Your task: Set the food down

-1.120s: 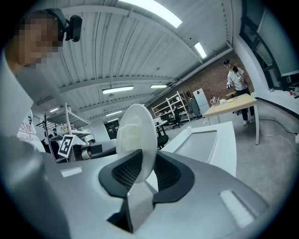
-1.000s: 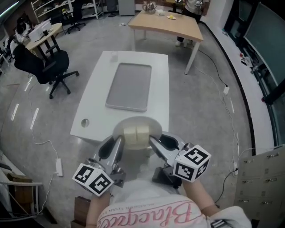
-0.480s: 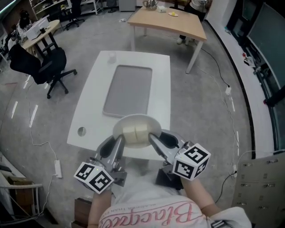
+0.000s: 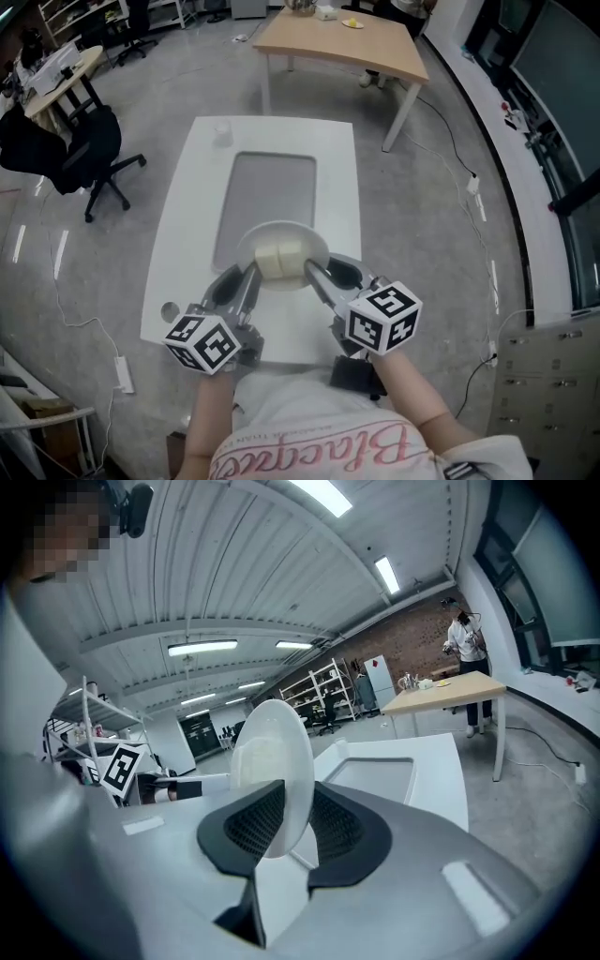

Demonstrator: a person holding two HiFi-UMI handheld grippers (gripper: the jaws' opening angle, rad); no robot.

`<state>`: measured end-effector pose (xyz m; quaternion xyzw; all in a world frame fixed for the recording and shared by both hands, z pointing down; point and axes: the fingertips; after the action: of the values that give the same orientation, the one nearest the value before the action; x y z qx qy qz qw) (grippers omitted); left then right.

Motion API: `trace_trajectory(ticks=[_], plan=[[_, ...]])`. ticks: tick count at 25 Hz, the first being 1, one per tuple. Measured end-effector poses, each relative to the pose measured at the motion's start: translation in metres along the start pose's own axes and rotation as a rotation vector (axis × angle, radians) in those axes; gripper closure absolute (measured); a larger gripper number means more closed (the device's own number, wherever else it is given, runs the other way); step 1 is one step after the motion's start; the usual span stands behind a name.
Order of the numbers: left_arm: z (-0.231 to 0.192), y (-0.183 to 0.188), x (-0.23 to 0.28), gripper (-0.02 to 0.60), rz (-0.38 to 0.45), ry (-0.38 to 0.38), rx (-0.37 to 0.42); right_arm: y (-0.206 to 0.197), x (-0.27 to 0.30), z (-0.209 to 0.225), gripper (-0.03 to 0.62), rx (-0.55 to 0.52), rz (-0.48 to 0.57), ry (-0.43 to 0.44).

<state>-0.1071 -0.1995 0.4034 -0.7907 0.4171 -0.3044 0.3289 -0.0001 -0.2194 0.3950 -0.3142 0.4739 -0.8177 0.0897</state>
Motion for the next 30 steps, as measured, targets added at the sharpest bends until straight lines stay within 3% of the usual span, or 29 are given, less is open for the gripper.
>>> trace_trajectory(ticks=[7, 16, 21, 30], plan=[[-0.059, -0.004, 0.050, 0.499, -0.103, 0.045, -0.071, -0.007, 0.061, 0.045, 0.508, 0.084, -0.078, -0.045], [-0.135, -0.026, 0.106, 0.499, -0.242, 0.179, -0.137, -0.035, 0.141, 0.107, 0.508, 0.250, -0.204, -0.050], [-0.160, -0.039, 0.124, 0.497, -0.303, 0.217, -0.193, -0.045, 0.163, 0.128, 0.500, 0.250, -0.283, -0.110], [-0.176, -0.043, 0.137, 0.486, -0.408, 0.321, -0.092, -0.050, 0.176, 0.146, 0.488, 0.206, -0.335, -0.261]])
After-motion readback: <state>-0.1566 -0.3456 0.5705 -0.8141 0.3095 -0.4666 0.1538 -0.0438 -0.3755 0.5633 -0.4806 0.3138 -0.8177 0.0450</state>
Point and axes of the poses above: the fingertips, and each gripper's own axes: x forward along the fingers, z to its right, y out of its top, and after that the axes turned 7 degrees about -z, right-handed
